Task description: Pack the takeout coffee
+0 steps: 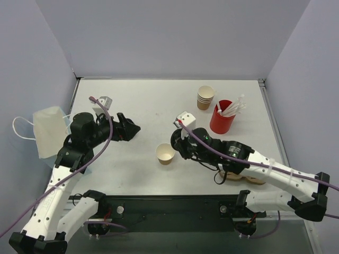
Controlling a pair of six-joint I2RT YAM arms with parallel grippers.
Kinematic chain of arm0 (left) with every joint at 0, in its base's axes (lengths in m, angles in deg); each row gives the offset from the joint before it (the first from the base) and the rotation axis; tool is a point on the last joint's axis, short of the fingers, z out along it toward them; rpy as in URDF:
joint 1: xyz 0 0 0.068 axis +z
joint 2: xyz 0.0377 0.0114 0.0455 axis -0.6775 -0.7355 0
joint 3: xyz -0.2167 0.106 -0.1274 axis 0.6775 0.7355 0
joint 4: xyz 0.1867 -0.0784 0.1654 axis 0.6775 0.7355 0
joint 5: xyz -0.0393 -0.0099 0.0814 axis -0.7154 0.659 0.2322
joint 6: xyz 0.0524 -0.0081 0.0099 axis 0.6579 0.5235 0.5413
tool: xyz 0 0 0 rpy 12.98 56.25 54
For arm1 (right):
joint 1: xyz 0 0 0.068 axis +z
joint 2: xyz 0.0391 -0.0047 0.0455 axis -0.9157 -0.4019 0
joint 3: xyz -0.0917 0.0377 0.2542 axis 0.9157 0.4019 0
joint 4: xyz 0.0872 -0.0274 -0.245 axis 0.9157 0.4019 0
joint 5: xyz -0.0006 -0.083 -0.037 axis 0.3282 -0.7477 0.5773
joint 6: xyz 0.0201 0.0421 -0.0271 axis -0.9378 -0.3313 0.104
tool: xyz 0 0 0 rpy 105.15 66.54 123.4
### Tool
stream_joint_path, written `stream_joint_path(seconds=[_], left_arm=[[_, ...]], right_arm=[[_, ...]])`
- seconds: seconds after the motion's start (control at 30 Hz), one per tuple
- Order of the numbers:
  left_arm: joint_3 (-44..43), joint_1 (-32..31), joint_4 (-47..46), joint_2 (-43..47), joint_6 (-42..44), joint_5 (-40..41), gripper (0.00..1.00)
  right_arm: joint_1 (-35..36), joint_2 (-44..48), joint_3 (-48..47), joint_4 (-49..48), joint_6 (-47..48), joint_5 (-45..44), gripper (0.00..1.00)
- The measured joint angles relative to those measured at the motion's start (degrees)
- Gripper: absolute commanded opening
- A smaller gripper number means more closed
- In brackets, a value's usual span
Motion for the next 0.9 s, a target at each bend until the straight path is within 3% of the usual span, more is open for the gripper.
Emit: stream_joint_path(seconds=[0.27,0.53,0.9], left_arm=[[14.7,0.1,0.4,14.9,3.3,6.4,0.96],[14.9,0.1,-1.2,22.9,4.7,9.5,0.96],[14.9,0.1,-1.3,24.5,5.7,11.8,0.96]], right_arm=[[-4.3,-16.5,-12.6,14.0,-2.1,7.4,0.0],[-4.5,-31.7,-22.9,21.2,-3.1,14.3,0.0],[-4.7,-43.2,-32.4,25.9,-3.2,18.5,0.0]])
